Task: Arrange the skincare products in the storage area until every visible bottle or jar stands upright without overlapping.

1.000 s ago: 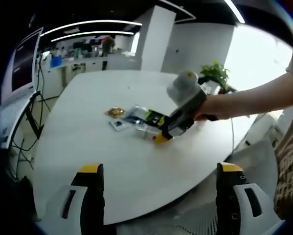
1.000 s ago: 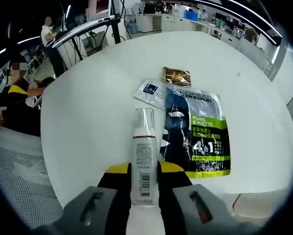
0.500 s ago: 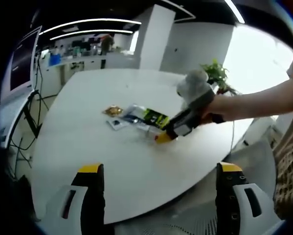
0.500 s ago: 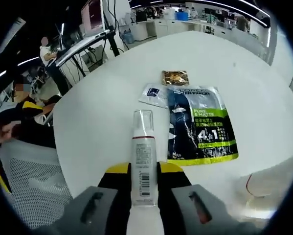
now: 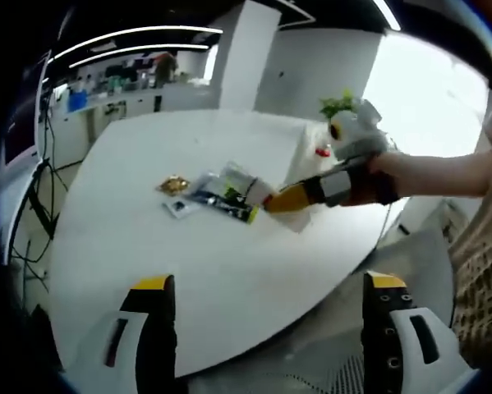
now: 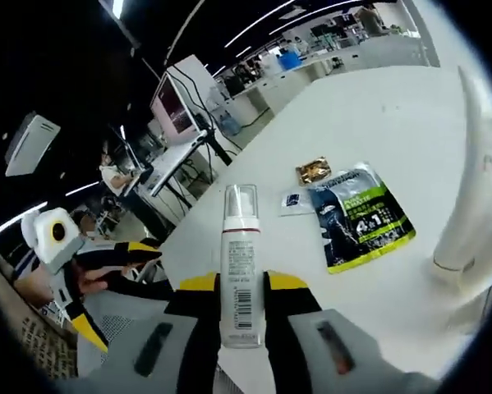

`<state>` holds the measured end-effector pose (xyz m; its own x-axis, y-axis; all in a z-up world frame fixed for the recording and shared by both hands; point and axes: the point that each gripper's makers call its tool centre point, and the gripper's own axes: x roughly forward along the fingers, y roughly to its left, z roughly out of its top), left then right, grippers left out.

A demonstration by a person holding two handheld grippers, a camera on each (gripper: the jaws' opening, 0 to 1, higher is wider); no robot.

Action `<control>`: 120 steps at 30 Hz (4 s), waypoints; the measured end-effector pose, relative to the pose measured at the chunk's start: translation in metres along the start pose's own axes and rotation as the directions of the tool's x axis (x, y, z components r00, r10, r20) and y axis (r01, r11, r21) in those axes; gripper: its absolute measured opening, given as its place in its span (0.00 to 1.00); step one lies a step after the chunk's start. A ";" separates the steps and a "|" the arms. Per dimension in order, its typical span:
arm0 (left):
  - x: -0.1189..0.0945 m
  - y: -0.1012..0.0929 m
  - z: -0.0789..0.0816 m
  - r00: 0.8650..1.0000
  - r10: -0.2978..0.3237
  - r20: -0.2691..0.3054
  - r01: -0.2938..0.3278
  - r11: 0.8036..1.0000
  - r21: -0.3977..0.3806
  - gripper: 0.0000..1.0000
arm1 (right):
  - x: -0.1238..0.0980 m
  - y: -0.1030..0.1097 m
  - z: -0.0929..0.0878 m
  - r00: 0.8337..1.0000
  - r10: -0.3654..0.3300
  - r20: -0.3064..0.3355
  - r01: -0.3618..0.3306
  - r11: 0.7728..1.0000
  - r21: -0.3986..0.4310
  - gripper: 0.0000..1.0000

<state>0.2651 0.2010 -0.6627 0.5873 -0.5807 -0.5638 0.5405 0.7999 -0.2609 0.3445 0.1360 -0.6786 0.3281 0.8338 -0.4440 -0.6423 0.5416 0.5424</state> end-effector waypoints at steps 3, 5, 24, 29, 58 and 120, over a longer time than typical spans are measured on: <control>-0.004 -0.006 0.014 0.998 -0.045 0.034 0.045 0.999 -0.001 0.90 | -0.011 0.014 0.003 0.997 0.060 0.047 -0.062 0.998 0.031 0.18; -0.006 -0.012 0.025 0.994 -0.088 0.068 0.090 0.996 -0.020 0.89 | -0.018 0.021 0.006 0.992 0.093 0.086 -0.097 0.994 0.046 0.18; -0.002 -0.082 0.090 0.882 -0.369 0.294 0.430 0.886 -0.177 0.74 | -0.082 0.064 0.014 0.908 0.269 0.321 -0.314 0.944 0.099 0.19; 0.000 -0.102 0.098 0.837 -0.454 0.305 0.520 0.833 -0.188 0.66 | -0.102 0.078 0.011 0.887 0.323 0.330 -0.367 0.927 0.077 0.19; 0.002 -0.154 0.122 0.703 -0.648 0.293 0.706 0.686 -0.176 0.22 | -0.144 0.109 0.018 0.786 0.462 0.411 -0.513 0.858 0.017 0.19; 0.045 -0.168 0.117 0.861 -0.505 0.060 0.455 0.818 0.352 0.17 | -0.180 0.076 0.063 0.877 0.047 0.478 0.069 0.973 -0.221 0.26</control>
<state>0.2710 0.0225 -0.5530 0.2689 -0.9130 -0.3068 0.9214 0.3366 -0.1942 0.2798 0.0337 -0.5127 0.5892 0.8076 -0.0228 -0.7555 0.5607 0.3389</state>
